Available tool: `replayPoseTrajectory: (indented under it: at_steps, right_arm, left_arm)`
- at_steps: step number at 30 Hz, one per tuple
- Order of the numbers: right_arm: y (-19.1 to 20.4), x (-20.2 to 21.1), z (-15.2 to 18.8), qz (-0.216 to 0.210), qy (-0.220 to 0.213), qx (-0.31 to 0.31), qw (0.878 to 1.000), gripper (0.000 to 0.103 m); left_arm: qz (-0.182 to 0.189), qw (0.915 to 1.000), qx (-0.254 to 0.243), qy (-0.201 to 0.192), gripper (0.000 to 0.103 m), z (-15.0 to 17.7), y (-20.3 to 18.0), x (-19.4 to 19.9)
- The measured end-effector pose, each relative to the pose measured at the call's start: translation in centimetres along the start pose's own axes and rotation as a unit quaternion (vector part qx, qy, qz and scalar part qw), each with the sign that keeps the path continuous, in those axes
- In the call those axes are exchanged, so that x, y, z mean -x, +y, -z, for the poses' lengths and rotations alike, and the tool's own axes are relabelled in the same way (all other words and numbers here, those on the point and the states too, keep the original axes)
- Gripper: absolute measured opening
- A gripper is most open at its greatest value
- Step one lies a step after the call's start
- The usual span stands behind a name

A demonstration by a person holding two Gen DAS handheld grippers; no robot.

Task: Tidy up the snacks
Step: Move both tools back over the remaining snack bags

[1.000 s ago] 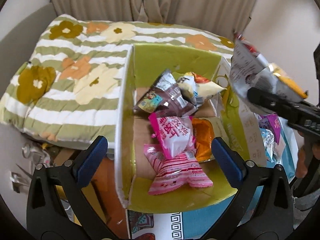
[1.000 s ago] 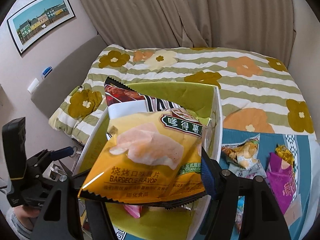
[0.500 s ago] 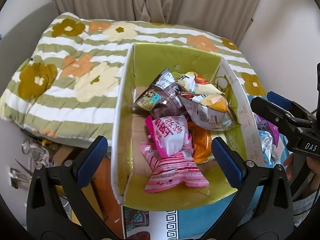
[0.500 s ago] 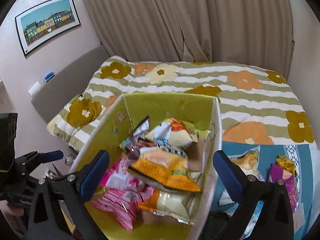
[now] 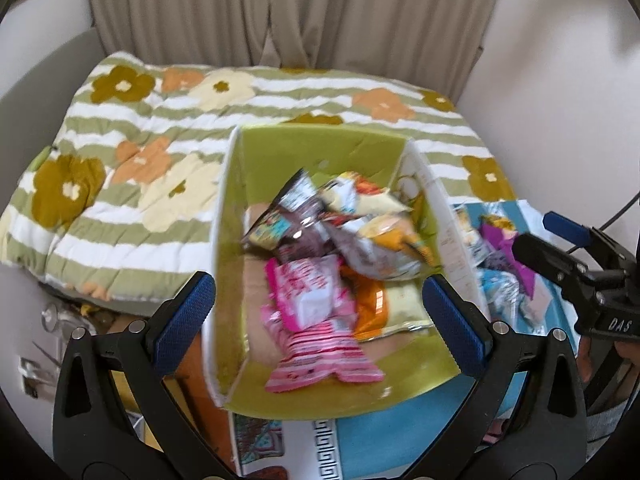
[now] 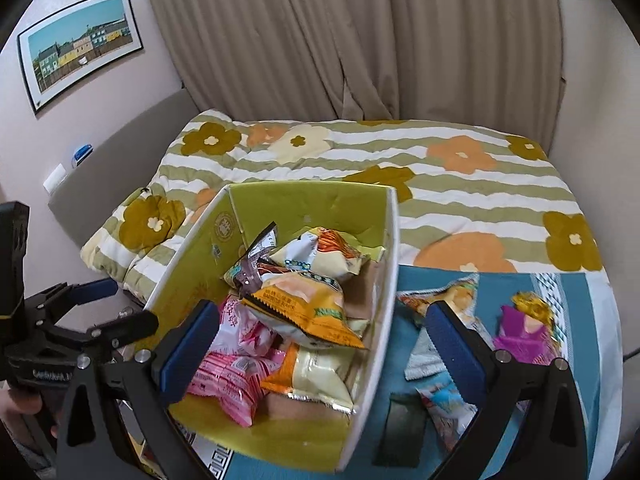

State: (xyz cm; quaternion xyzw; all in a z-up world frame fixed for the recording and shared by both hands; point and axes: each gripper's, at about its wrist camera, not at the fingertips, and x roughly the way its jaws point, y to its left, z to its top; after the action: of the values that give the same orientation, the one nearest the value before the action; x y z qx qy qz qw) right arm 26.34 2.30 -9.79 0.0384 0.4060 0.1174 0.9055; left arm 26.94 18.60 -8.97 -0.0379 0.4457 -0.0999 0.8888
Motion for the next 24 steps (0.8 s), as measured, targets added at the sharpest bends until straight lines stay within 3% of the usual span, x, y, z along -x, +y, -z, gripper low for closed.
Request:
replayPoseTrajectory:
  at_steps: [10,14,24]
  right_arm:
    - [-6.0,6.3,1.9,0.037,-0.038,0.008,0.999,0.103]
    - [-9.9,8.1,2.9,0.037,-0.033,0.0,0.999,0.103]
    - [-18.7,10.6,4.6,0.028,-0.027,0.011,0.999,0.103]
  left_arm:
    - [0.022,0.999,-0.034,-0.021,0.103,0.7,-9.5,0.7]
    - [0.037,0.9987,-0.03,-0.018,0.103,1.5,-13.7,0.3]
    - [0.029,0.9994,-0.019,0.004,0.103,4.4,-22.8,-2.4]
